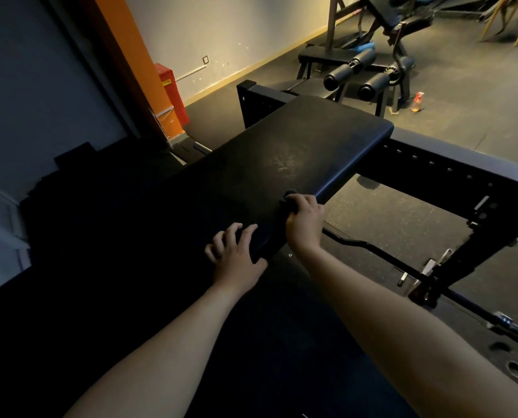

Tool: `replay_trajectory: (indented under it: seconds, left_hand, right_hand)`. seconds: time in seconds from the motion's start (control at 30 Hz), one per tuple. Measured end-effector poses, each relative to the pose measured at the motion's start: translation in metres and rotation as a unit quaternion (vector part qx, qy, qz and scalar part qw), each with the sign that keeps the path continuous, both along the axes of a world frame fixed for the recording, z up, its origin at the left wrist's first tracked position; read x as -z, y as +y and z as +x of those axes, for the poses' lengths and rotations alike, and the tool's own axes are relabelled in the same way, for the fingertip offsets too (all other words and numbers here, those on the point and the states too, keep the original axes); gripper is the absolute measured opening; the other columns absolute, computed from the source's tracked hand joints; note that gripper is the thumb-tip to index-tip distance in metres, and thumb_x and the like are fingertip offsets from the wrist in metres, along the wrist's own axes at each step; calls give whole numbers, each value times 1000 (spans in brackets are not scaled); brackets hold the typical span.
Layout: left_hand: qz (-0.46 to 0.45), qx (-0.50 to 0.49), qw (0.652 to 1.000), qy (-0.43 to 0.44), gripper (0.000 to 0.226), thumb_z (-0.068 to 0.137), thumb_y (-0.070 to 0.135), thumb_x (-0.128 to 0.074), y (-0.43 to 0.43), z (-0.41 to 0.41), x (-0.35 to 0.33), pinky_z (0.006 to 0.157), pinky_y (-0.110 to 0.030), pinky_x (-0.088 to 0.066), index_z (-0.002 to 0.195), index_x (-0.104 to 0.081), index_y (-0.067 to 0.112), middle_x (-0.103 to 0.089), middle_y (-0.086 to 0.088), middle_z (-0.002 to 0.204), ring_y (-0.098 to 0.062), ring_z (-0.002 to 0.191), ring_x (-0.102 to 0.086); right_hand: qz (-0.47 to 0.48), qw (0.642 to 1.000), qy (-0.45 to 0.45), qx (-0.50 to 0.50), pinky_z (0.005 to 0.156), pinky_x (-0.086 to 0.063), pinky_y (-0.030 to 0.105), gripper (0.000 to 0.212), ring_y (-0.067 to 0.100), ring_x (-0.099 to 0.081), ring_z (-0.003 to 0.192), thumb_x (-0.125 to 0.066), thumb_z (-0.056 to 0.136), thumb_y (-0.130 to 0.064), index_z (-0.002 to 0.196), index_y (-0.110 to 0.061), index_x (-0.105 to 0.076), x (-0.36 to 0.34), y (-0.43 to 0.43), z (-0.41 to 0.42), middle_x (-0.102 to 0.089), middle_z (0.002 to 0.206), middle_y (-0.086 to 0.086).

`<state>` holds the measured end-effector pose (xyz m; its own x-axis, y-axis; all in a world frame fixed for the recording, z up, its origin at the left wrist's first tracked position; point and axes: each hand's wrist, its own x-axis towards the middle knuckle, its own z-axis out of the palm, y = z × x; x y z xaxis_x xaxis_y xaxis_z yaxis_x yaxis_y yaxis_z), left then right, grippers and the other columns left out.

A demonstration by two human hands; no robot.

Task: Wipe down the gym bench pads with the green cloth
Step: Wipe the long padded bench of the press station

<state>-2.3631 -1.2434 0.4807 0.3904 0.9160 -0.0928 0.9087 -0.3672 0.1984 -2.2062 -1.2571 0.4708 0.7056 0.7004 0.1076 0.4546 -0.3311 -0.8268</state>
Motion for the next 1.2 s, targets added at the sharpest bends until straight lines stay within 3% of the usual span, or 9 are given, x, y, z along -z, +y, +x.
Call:
replay_trajectory:
  seconds: [0.17, 0.37, 0.43, 0.57, 0.77, 0.93, 1.07, 1.2]
  left_hand:
    - [23, -2, 1000, 20, 75, 89, 47, -63, 0, 2, 2, 120, -53, -9, 150, -20, 46, -11, 4, 161, -28, 148, -6]
    - [21, -1, 999, 30, 71, 92, 52, -55, -2, 6, 3, 120, -55, -5, 151, -16, 47, -9, 2, 161, -31, 148, -6]
    - [17, -5, 1000, 21, 68, 93, 57, -51, -2, 7, 2, 119, -55, -3, 151, -17, 47, -9, 3, 161, -31, 147, -5]
    - [25, 0, 999, 29, 65, 96, 59, -46, -3, 7, 4, 120, -55, -2, 152, -15, 48, -7, 3, 161, -30, 148, -3]
    - [41, -9, 998, 39, 65, 96, 59, -47, -4, 11, 6, 120, -56, -4, 152, -16, 47, -8, 2, 162, -31, 148, -5]
    - [50, -9, 998, 43, 67, 92, 56, -54, -4, 13, 5, 119, -56, -9, 151, -23, 45, -14, 0, 161, -32, 147, -10]
    - [58, -9, 998, 31, 66, 90, 54, -57, -3, 17, 5, 117, -54, -11, 148, -29, 43, -17, -2, 157, -32, 144, -13]
    - [58, 9, 998, 18, 65, 91, 56, -55, 0, 10, 11, 116, -54, -9, 148, -26, 44, -16, -1, 156, -31, 144, -10]
  right_hand:
    - [75, 996, 46, -15, 92, -33, 19, 26, 12, -43, 116, -55, 93, -8, 111, -23, -66, 18, -23, -49, -54, 120, -8]
    - [93, 994, 33, -56, 97, -38, 23, 30, 6, -42, 112, -58, 89, -3, 107, -26, -65, 22, -34, -53, -52, 115, -13]
    - [88, 995, 40, 11, 101, -38, 28, 32, 6, -38, 113, -56, 90, -2, 110, -24, -65, 21, -25, -28, -52, 120, -9]
    - [108, 970, 170, 139, 104, -46, 43, 32, 12, -46, 118, -55, 91, -6, 113, -28, -64, 23, -4, 16, -52, 121, -12]
    - [96, 974, 190, 72, 99, -46, 33, 26, 8, -52, 109, -59, 89, -4, 92, -30, -60, 31, -24, -26, -52, 111, -10]
    - [68, 970, 230, -30, 83, -42, 22, 18, 3, -53, 96, -61, 88, -2, 90, -19, -61, 48, -54, -63, -55, 103, -5]
    - [112, 970, 208, 55, 95, -47, 31, 22, 6, -53, 102, -60, 89, -4, 95, -25, -61, 42, -39, -31, -55, 108, -7]
    - [161, 924, 313, 149, 96, -52, 45, 35, 15, -54, 112, -58, 89, -13, 92, -48, -58, 31, -11, 30, -50, 118, -11]
